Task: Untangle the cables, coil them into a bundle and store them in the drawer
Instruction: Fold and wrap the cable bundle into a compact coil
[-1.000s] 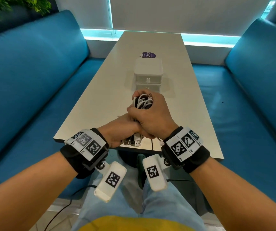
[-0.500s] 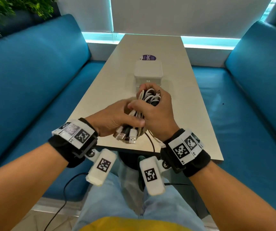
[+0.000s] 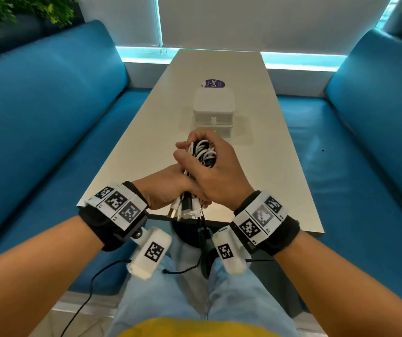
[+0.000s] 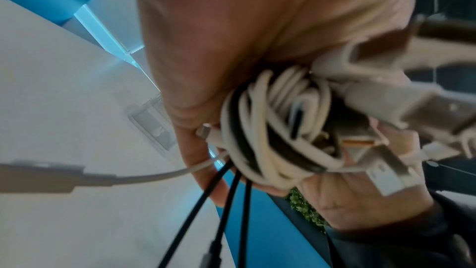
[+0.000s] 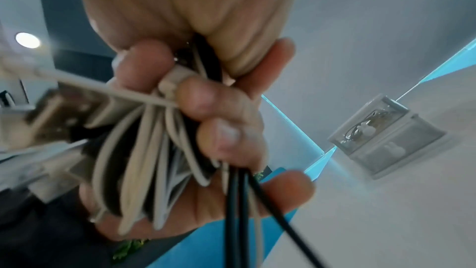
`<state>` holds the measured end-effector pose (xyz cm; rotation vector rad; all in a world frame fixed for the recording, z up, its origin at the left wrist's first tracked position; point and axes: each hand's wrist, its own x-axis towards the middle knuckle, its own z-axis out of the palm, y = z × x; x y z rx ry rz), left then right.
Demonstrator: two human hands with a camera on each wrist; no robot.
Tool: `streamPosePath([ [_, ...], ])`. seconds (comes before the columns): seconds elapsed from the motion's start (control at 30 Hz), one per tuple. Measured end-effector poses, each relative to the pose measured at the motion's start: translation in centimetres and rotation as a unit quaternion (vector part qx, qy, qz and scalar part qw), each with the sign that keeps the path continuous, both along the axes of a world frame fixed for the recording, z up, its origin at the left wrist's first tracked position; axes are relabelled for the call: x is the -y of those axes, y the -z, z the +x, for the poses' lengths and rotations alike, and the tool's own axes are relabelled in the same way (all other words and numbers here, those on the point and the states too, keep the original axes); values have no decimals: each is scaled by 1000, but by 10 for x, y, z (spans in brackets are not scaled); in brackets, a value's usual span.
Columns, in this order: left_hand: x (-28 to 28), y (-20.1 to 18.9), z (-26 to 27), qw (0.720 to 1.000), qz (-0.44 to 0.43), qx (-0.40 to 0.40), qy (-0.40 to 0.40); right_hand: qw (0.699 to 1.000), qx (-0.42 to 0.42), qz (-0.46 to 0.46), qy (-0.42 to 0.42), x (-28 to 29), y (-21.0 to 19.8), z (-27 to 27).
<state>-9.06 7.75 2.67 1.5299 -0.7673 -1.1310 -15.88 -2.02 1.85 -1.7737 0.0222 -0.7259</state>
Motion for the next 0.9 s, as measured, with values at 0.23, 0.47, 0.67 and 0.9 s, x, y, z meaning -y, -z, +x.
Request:
streamPosePath([
  [0.23,0,15,-1,998,-37,-52,-28,995,-65,-70,-33,11,4,-3],
  [0.47,-10,23,28,958,-119,-246,-84,945,-210,106,-226,12,26,-11],
  [0.67,-13,23,27,904,-199,-333,-182,913,-276,196,-230,4,44,-9],
  [0.9,-10,24,23,911,-186,-256,-264,920,-289,211,-158,0,40,-3],
])
